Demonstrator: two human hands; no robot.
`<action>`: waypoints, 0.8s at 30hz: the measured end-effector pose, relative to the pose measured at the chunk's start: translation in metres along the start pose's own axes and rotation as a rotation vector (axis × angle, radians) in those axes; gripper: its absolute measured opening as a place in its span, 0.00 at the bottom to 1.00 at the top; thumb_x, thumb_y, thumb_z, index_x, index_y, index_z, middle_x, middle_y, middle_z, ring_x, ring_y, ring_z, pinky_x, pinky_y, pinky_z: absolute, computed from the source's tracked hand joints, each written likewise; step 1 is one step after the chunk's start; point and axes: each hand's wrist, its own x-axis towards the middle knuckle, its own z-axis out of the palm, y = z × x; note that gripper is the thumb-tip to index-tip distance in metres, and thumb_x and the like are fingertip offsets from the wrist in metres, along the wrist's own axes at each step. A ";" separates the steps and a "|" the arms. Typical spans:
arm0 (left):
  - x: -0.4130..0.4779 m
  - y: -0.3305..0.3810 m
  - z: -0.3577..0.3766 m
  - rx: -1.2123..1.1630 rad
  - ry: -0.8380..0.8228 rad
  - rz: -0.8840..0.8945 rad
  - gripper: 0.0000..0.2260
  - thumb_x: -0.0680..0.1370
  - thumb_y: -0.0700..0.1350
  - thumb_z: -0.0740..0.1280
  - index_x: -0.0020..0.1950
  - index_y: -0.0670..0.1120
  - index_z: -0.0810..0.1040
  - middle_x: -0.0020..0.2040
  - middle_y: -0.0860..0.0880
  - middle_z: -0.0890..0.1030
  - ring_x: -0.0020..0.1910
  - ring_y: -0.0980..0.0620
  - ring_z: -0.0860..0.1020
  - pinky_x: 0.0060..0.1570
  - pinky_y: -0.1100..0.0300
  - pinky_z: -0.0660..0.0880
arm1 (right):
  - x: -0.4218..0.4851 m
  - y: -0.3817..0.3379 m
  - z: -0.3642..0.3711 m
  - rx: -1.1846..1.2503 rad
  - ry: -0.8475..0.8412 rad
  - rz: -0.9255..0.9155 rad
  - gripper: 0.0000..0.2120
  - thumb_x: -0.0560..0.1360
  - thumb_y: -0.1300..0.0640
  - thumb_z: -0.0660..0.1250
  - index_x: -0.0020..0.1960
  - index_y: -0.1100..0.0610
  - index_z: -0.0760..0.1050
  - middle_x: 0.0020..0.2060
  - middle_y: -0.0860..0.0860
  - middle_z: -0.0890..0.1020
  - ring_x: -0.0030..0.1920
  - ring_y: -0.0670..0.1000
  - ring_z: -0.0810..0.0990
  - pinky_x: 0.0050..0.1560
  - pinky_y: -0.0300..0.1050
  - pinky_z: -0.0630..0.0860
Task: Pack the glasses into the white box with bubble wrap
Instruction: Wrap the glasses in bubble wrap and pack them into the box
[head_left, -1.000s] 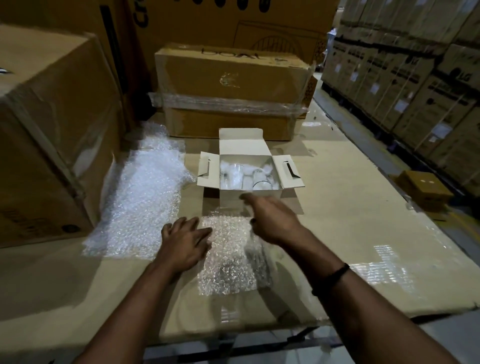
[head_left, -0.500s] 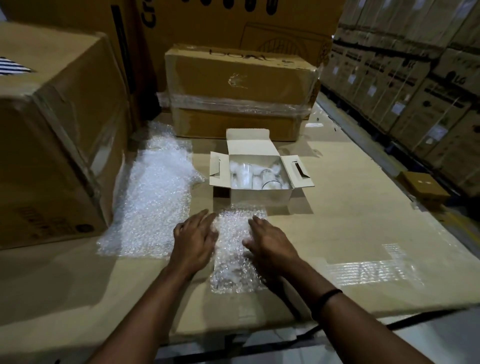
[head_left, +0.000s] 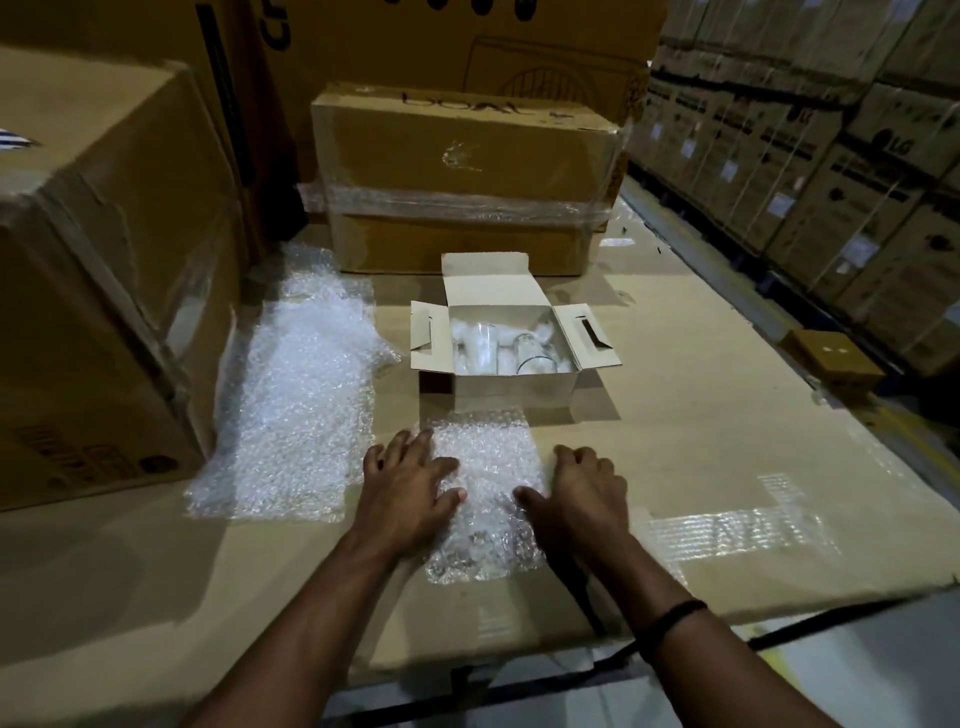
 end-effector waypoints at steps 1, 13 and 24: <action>0.000 0.002 0.000 0.009 0.005 -0.005 0.26 0.75 0.67 0.52 0.70 0.60 0.70 0.79 0.49 0.56 0.78 0.47 0.51 0.73 0.44 0.46 | 0.002 0.000 -0.004 -0.032 -0.057 0.061 0.31 0.69 0.32 0.65 0.63 0.53 0.70 0.60 0.54 0.75 0.60 0.57 0.72 0.58 0.52 0.69; 0.022 0.027 -0.016 -0.210 0.161 0.045 0.37 0.75 0.56 0.68 0.79 0.54 0.52 0.80 0.49 0.54 0.77 0.47 0.53 0.70 0.49 0.49 | 0.058 0.023 -0.045 0.292 -0.200 -0.250 0.13 0.69 0.69 0.62 0.37 0.51 0.70 0.41 0.52 0.82 0.42 0.55 0.81 0.41 0.48 0.78; 0.065 0.048 -0.024 -0.077 0.265 0.152 0.19 0.70 0.48 0.75 0.59 0.52 0.76 0.66 0.50 0.73 0.67 0.46 0.66 0.64 0.50 0.57 | 0.069 0.042 -0.073 0.083 -0.115 -0.478 0.25 0.69 0.61 0.75 0.61 0.54 0.67 0.51 0.48 0.79 0.45 0.48 0.75 0.40 0.42 0.68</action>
